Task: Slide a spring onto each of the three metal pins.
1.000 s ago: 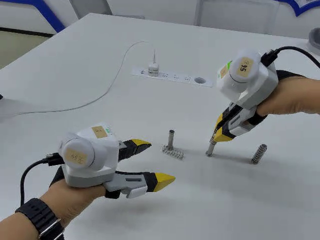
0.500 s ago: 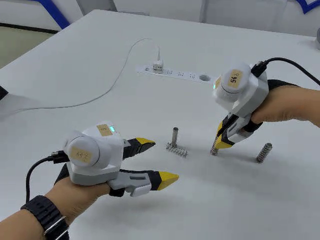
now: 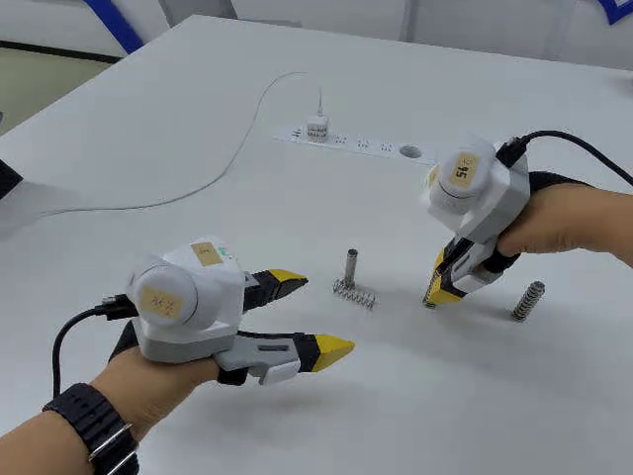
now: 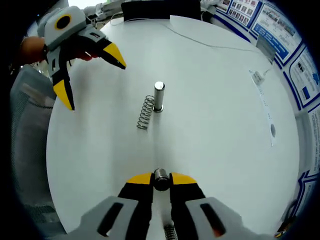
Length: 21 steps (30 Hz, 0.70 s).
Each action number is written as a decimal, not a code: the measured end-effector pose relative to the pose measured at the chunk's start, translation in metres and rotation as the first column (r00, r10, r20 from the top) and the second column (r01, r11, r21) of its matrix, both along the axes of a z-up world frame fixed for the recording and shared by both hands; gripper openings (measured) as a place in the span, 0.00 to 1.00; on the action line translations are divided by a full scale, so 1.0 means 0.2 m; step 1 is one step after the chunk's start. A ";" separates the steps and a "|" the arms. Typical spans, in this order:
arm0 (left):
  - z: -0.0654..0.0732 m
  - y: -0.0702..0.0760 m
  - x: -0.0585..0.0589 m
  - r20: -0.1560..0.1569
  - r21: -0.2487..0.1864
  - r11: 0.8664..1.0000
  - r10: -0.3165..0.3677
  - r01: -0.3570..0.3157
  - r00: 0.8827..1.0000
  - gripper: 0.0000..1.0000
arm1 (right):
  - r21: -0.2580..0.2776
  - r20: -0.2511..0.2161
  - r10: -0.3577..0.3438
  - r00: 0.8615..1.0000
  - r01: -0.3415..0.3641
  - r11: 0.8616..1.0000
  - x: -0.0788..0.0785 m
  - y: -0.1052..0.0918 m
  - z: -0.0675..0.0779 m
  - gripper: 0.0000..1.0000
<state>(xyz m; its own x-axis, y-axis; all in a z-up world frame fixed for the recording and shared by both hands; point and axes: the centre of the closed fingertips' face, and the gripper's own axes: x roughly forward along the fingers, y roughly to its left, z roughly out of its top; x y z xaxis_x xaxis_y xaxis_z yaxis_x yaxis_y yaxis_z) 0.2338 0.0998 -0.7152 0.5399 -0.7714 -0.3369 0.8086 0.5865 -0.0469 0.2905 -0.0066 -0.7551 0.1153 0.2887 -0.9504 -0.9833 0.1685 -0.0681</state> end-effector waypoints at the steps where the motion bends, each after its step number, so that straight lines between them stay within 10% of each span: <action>1: 0.00 0.00 0.00 0.000 0.000 1.000 0.000 0.000 1.000 0.57 | 0.005 0.000 -0.002 1.000 0.002 1.000 0.00 0.00 0.00 0.15; 21: 0.01 -0.01 0.00 0.006 0.004 1.000 -0.006 0.006 1.000 0.57 | 0.122 0.114 -0.031 0.993 0.017 0.992 -0.01 0.08 0.24 0.26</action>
<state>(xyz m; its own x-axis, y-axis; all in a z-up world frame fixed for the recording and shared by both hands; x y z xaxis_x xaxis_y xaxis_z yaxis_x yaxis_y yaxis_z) 0.2340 0.0985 -0.7133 0.5372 -0.7734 -0.3364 0.8124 0.5817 -0.0401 0.2884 0.0102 -0.7077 0.2305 0.3961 -0.8888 -0.9657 0.2054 -0.1589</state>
